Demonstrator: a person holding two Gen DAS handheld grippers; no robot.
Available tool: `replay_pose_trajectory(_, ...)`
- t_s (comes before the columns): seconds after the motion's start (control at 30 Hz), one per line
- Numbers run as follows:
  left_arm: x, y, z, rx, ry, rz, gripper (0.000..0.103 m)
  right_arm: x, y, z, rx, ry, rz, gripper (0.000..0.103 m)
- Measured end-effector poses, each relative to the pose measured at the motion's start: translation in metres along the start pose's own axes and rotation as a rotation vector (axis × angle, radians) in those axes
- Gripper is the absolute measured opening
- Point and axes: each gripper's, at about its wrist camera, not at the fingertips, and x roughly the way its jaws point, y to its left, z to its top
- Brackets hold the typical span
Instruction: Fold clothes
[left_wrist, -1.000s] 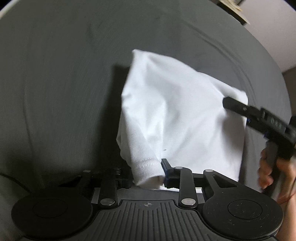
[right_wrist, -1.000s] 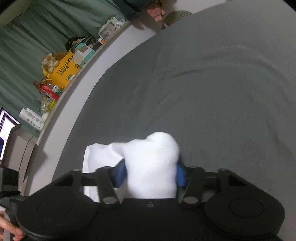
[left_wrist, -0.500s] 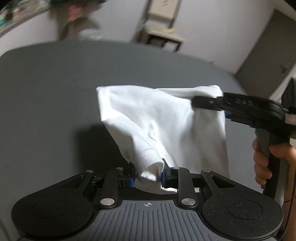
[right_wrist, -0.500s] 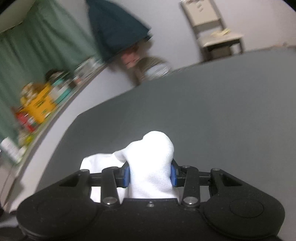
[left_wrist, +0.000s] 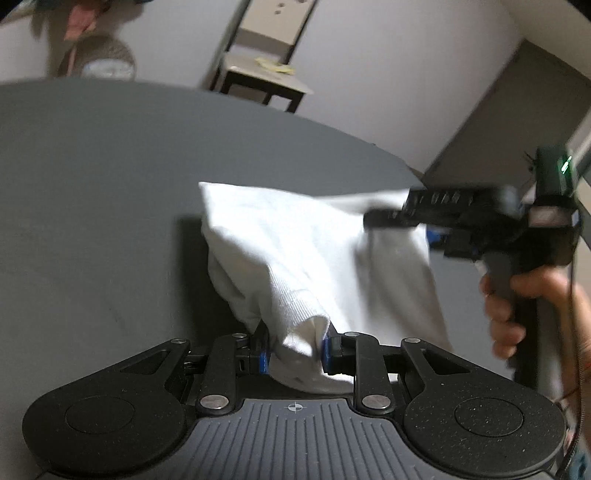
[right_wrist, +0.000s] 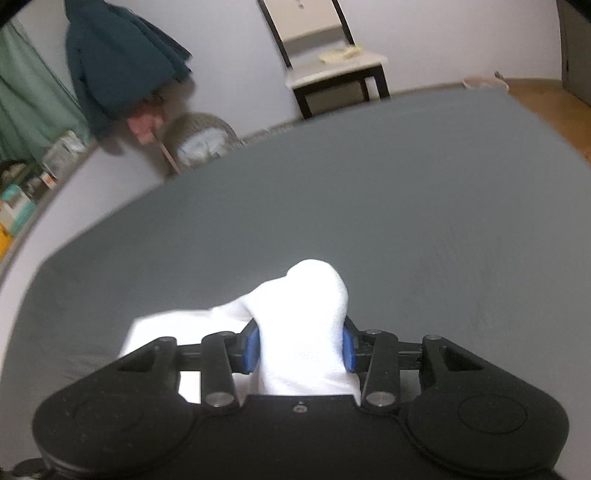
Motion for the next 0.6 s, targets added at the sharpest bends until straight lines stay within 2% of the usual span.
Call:
replay_pose_trajectory(0.07, 0.003, 0.005, -0.012, -0.012, 0.0, -0.005, 0.026, 0.009, -0.018, -0.008, 0.034, -0.014, -0.004, 0.065)
replay_pose_trajectory(0.1, 0.003, 0.009, -0.018, -0.013, 0.001, -0.011, 0.026, 0.01, -0.028, -0.011, 0.057, -0.027, -0.003, 0.079)
replay_pose_trajectory(0.13, 0.005, 0.016, -0.021, -0.012, 0.003, -0.019, 0.026, 0.01, -0.038, -0.014, 0.081, -0.041, -0.002, 0.086)
replay_pose_trajectory(0.23, 0.004, 0.026, -0.034, 0.005, -0.005, -0.038, 0.031, -0.005, -0.048, -0.021, 0.096, -0.077, 0.023, 0.086)
replay_pose_trajectory(0.27, 0.003, 0.027, -0.038, 0.011, -0.008, -0.044, 0.034, -0.016, -0.047, -0.023, 0.094, -0.116, 0.023, 0.086)
replay_pose_trajectory(0.3, 0.004, 0.029, -0.038, 0.015, -0.01, -0.047, 0.041, -0.027, -0.045, -0.025, 0.092, -0.154, 0.023, 0.086)
replay_pose_trajectory(0.33, 0.011, 0.034, -0.033, 0.011, -0.01, -0.038, 0.056, -0.037, -0.043, -0.027, 0.089, -0.188, 0.044, 0.086)
replay_pose_trajectory(0.4, 0.011, 0.041, -0.027, 0.006, -0.017, 0.006, 0.074, -0.055, -0.038, -0.032, 0.083, -0.242, 0.101, 0.085)
replay_pose_trajectory(0.5, -0.008, 0.048, -0.035, 0.019, -0.028, 0.059, 0.075, -0.058, -0.022, -0.039, 0.063, -0.26, 0.157, 0.083)
replay_pose_trajectory(0.57, -0.022, 0.05, -0.037, 0.035, -0.034, 0.062, 0.075, -0.049, -0.011, -0.043, 0.085, -0.25, 0.203, 0.083)
replay_pose_trajectory(0.6, -0.031, 0.05, -0.04, 0.045, -0.038, 0.062, 0.075, -0.041, -0.002, -0.045, 0.051, -0.238, 0.154, 0.083)
